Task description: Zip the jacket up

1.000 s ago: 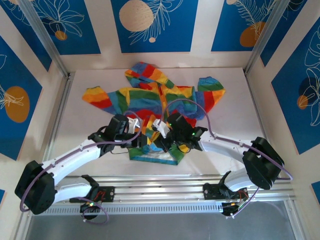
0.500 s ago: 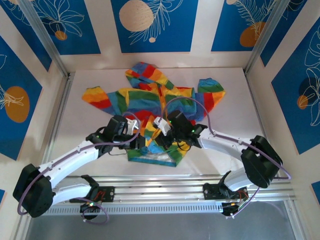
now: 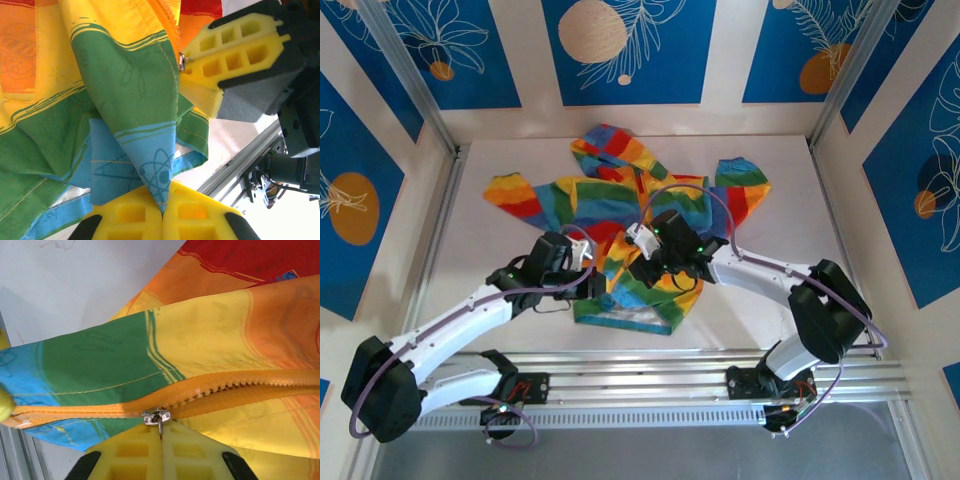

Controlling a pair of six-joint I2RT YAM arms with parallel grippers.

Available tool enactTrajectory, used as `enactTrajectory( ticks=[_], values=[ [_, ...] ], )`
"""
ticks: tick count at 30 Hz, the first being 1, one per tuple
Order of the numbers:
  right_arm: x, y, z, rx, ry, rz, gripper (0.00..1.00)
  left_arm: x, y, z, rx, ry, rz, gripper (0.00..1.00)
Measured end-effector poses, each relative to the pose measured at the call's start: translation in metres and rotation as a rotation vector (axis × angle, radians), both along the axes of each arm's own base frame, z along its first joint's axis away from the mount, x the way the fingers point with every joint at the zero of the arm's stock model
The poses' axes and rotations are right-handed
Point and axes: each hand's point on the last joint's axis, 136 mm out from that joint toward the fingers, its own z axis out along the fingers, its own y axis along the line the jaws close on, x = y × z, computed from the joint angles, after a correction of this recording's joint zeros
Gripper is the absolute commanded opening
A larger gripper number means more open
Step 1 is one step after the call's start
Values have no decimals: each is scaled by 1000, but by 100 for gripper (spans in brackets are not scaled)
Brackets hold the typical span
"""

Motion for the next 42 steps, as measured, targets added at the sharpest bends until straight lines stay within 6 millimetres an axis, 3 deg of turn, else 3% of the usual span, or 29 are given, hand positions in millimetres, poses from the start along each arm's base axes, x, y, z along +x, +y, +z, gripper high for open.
enactTrajectory(
  ticks=[17,42],
  values=[
    [41,4,-5,-28,12,-68,0,0,13,1,22,-36,53,0],
    [98,-35,-4,-30,9,-218,0,-5,24,-6,63,-31,75,0]
  ],
)
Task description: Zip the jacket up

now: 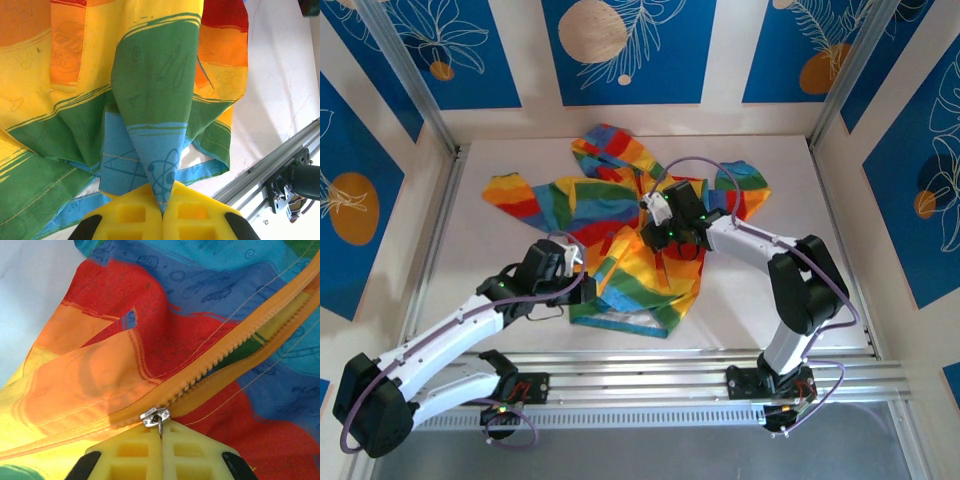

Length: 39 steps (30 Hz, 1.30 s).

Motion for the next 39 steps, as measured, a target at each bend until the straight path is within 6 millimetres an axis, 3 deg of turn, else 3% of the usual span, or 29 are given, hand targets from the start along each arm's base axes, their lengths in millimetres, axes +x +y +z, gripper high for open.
enactTrajectory(
  ticks=[6,20,34,39],
  values=[
    [15,2,7,2,-11,0,0,3,-2,1,13,8,-5,0],
    [46,3,-1,-15,-4,-24,0,1,6,7,52,-9,-8,0],
    [92,-10,-9,-3,8,-69,0,-6,15,4,68,19,25,0],
    [112,-16,-3,13,5,-79,0,-5,15,4,62,28,38,0]
  ],
)
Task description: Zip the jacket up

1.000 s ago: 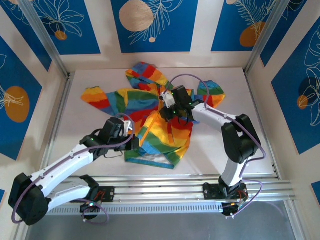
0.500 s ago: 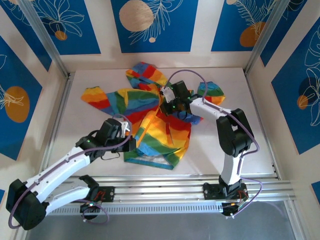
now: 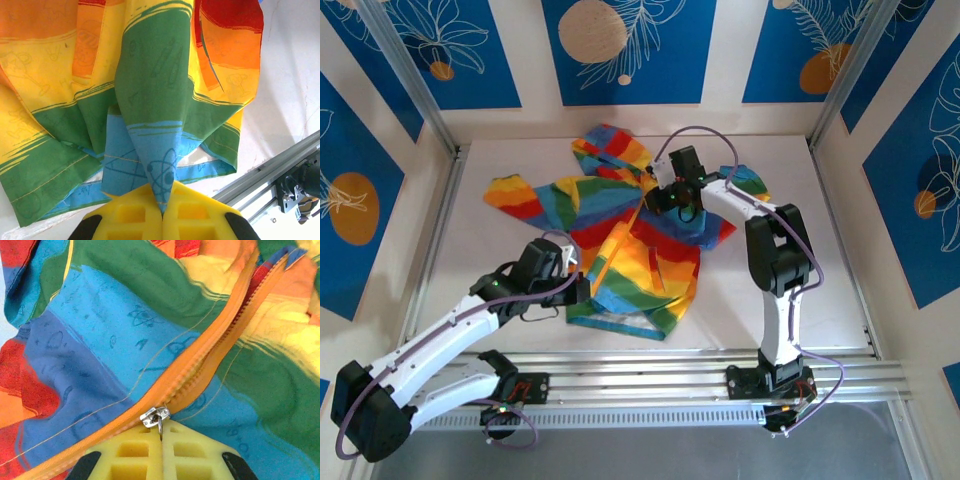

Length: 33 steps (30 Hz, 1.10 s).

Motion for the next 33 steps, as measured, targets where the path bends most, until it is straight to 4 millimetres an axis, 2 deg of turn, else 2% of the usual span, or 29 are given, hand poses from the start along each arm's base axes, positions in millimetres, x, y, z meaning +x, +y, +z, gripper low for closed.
enactTrajectory(
  ticks=[5,15,21,28,33],
  values=[
    [19,1,4,14,-7,-1,0,1,0,-2,-1,14,11,0],
    [55,3,-3,28,11,-5,0,-1,1,-11,1,44,34,0],
    [83,-4,-1,26,7,-17,0,-7,6,-32,4,92,63,0],
    [116,-19,12,38,-39,-52,0,0,1,-31,-23,90,82,0],
    [137,-27,12,47,-66,-77,0,4,-5,-32,-47,99,86,0]
  ],
)
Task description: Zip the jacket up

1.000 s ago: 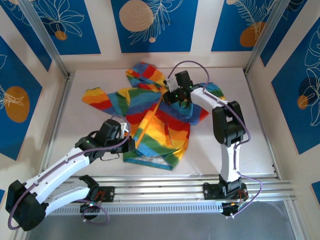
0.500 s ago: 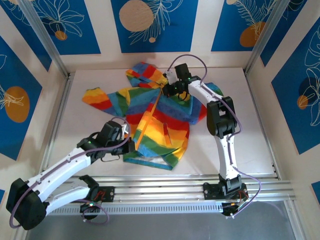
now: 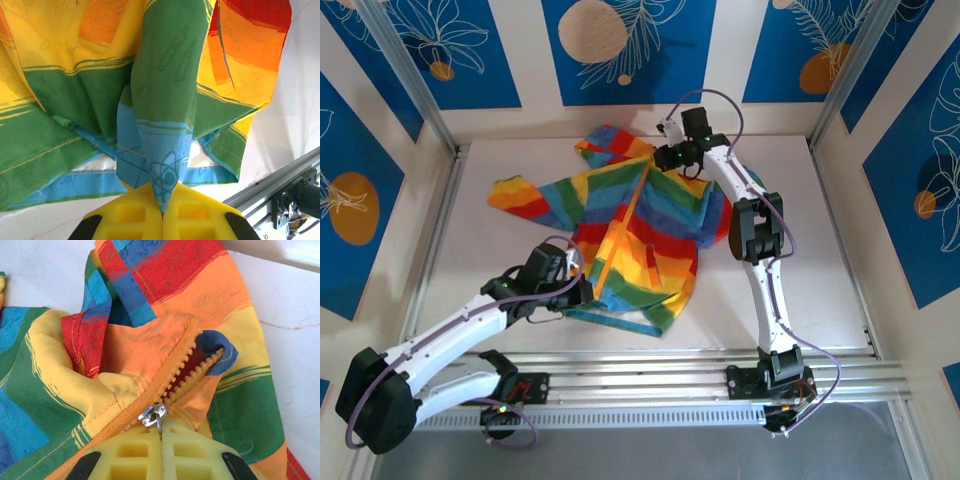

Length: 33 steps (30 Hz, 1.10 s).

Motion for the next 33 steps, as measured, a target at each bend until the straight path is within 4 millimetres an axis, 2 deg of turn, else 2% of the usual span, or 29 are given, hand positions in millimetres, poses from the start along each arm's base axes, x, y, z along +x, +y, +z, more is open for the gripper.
enactTrajectory(
  ticks=[8,14,23,28,30,32,33],
  values=[
    [25,-13,-6,13,-31,-36,0,-2,1,-4,9,14,1,0],
    [28,-16,0,44,-29,-43,0,1,1,-7,0,9,12,0],
    [34,-24,4,51,-45,-58,0,12,0,-26,21,49,30,0],
    [37,-28,4,21,-60,-64,0,19,6,-25,8,52,51,0],
    [38,-30,6,11,-68,-72,8,21,7,-25,-5,49,56,0],
    [40,-33,9,-2,-76,-79,25,22,6,-26,-18,44,56,1],
    [41,-35,11,-13,-88,-86,34,21,7,-27,-18,48,53,13]
  ],
)
